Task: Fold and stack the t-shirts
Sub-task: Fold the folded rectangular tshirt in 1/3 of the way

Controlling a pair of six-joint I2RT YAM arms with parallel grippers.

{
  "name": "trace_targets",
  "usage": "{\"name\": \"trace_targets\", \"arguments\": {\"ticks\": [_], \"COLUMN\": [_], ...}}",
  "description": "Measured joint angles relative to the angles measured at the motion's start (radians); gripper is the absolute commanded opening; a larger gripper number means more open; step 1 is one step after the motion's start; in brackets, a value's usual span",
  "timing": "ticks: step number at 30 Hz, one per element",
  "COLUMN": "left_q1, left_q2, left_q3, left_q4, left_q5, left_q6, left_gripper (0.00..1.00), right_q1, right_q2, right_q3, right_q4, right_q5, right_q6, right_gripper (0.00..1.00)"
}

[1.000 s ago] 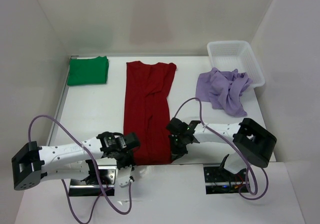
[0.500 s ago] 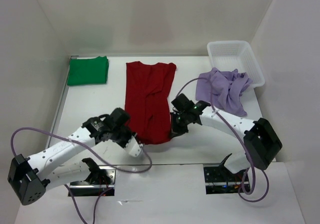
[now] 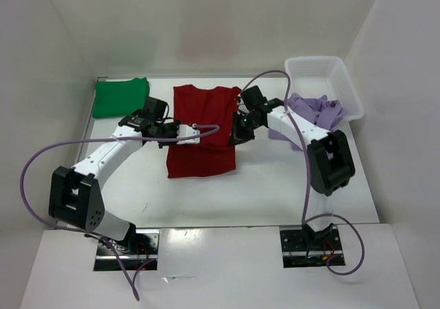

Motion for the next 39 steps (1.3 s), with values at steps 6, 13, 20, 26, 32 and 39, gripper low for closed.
{"name": "trace_targets", "arguments": {"ticks": [6,13,20,26,32,39], "left_q1": [0.035,0.053,0.067,0.081,0.087,0.099], "left_q2": [0.085,0.164,0.238,0.298,0.352,0.419], "left_q3": [0.022,0.055,0.056,0.056,0.057,0.061], "left_q4": [0.109,0.249,0.351,0.408,0.462,0.542], "left_q5": [0.009,0.005,-0.007,-0.014,-0.024,-0.075], "left_q6": [-0.067,-0.116,-0.134,-0.134,-0.133,-0.158], "left_gripper": [0.00,0.00,0.00,0.00,0.04,0.20], "right_q1": [-0.044,-0.093,-0.109,-0.133,-0.153,-0.173], "right_q2": [0.138,0.270,0.401,0.500,0.562,0.691], "right_q3": [0.106,0.307,0.428,0.555,0.650,0.913], "right_q4": [-0.011,-0.047,-0.079,-0.123,-0.142,-0.206], "right_q5": [-0.029,-0.062,-0.078,-0.081,-0.081,-0.066], "right_q6": [-0.039,-0.080,-0.105,-0.113,-0.122,-0.129], "right_gripper": [0.00,0.00,0.00,0.09,0.41,0.54]}}
